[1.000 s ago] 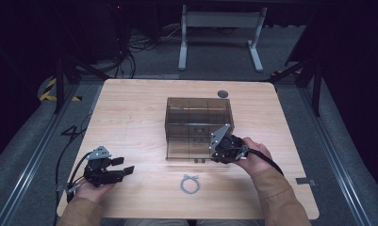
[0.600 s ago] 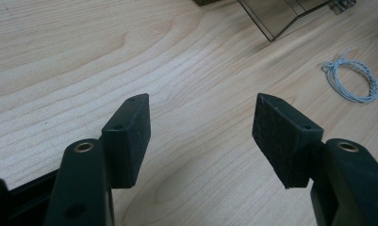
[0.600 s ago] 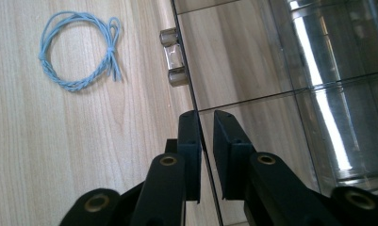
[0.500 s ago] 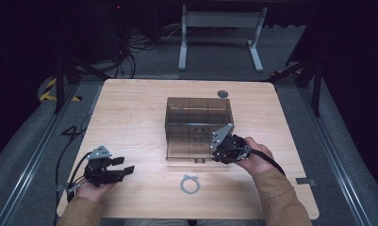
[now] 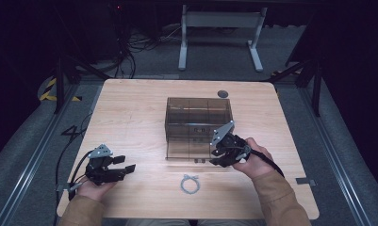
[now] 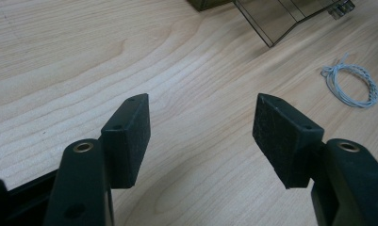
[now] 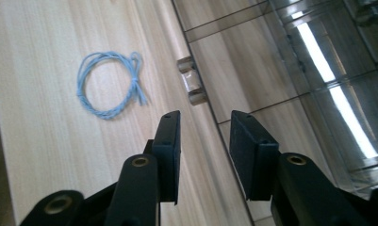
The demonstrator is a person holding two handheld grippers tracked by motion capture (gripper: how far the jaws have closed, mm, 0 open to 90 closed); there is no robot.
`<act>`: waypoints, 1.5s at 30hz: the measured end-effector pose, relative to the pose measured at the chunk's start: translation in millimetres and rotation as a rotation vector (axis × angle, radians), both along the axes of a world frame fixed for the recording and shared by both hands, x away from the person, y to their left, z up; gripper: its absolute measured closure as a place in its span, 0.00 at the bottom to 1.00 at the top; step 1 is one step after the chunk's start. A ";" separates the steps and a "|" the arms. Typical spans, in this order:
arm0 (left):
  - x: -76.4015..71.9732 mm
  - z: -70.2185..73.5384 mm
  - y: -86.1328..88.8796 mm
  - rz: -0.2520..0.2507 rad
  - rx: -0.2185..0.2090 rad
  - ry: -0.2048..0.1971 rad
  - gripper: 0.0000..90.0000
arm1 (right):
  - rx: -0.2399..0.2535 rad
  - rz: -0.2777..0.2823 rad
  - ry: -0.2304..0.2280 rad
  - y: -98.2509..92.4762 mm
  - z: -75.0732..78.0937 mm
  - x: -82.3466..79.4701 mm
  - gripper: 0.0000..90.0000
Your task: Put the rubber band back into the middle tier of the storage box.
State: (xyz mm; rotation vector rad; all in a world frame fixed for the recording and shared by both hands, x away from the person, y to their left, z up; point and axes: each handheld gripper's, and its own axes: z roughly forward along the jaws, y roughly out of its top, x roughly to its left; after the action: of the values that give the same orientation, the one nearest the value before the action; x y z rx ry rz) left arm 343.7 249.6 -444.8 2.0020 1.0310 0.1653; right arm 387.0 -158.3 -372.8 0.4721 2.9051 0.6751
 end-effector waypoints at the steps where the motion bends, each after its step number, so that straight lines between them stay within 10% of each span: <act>1: 0.6 0.1 -0.3 -0.002 0.003 -0.002 0.42 | 0.000 -0.002 -0.003 0.8 -0.1 -1.1 0.71; 45: 5.3 2.0 -2.7 0.000 -0.004 -0.011 0.42 | 0.010 -0.024 0.012 50.9 -33.0 -21.3 0.66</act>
State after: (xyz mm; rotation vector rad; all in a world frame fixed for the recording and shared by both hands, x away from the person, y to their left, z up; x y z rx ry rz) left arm 349.0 246.9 -442.8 1.9957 1.0232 0.1741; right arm 365.7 -107.4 -405.7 0.5124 2.9037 0.6868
